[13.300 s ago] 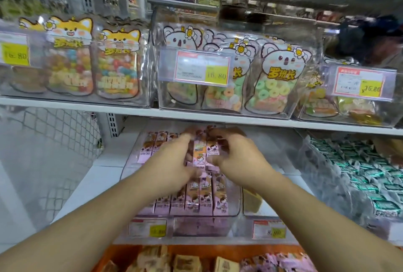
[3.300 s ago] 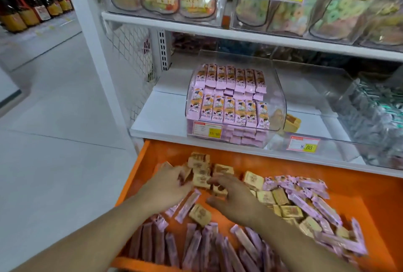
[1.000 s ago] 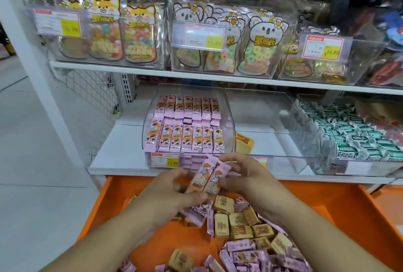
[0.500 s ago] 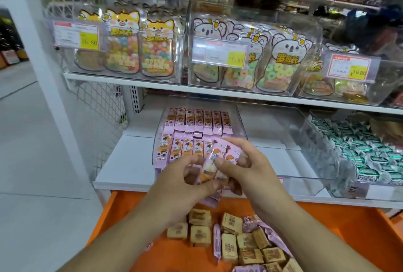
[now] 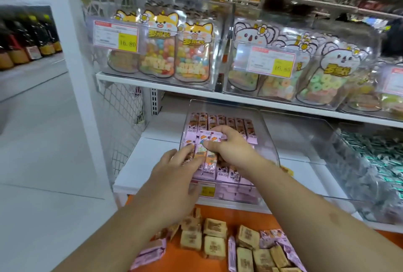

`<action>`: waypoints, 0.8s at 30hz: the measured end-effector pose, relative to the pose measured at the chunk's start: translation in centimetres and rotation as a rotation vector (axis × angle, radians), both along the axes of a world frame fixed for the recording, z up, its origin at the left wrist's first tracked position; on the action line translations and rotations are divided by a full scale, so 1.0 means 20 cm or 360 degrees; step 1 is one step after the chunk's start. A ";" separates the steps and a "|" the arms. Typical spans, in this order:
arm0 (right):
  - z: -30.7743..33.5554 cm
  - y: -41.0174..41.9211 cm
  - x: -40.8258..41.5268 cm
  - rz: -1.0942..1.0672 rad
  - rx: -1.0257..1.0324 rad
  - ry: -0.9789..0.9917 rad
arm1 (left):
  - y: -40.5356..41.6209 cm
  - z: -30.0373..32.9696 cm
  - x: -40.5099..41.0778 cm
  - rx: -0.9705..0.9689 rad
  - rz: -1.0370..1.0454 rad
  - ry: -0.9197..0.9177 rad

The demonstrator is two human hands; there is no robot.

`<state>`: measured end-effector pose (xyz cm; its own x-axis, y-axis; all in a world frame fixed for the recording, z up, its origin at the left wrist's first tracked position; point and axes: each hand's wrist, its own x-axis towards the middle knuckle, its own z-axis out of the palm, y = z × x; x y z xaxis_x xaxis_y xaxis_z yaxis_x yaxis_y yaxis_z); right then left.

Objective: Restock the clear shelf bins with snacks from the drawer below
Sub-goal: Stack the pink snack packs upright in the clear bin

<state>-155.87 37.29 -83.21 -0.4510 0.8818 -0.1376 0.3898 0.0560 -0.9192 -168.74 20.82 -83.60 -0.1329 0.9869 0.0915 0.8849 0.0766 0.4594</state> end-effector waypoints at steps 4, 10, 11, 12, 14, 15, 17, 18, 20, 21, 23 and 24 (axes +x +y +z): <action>0.00 -0.03 0.02 0.0117 0.0315 -0.0224 | 0.02 -0.07 -0.01 -0.0033 -0.0006 0.0059; -0.03 -0.06 0.09 0.0243 0.0558 -0.0441 | 0.03 -0.11 -0.02 -0.0088 -0.0023 0.0097; -0.04 -0.06 0.10 0.0250 0.0612 -0.0481 | 0.03 -0.11 -0.02 -0.0079 -0.0023 0.0117; -0.04 -0.07 0.11 0.0270 0.0640 -0.0510 | 0.02 -0.11 -0.02 -0.0075 -0.0024 0.0139; -0.04 -0.07 0.13 0.0324 0.0631 -0.0563 | 0.02 -0.10 -0.02 -0.0089 -0.0036 0.0179; -0.04 -0.07 0.13 0.0346 0.0624 -0.0590 | 0.02 -0.10 -0.02 -0.0106 -0.0044 0.0196; -0.06 -0.07 0.14 0.0382 0.0669 -0.0655 | 0.02 -0.10 -0.02 -0.0144 -0.0059 0.0217; -0.07 -0.06 0.14 0.0387 0.0712 -0.0686 | 0.02 -0.11 -0.02 -0.0158 -0.0065 0.0219; -0.09 -0.07 0.15 0.0376 0.0793 -0.0734 | 0.02 -0.12 -0.02 -0.0176 -0.0069 0.0200; -0.10 -0.07 0.15 0.0371 0.0824 -0.0751 | 0.03 -0.12 -0.03 -0.0178 -0.0067 0.0180; -0.10 -0.08 0.14 0.0368 0.0864 -0.0782 | 0.03 -0.13 -0.03 -0.0163 -0.0066 0.0142; -0.10 -0.08 0.14 0.0371 0.0876 -0.0799 | 0.04 -0.13 -0.04 -0.0155 -0.0066 0.0126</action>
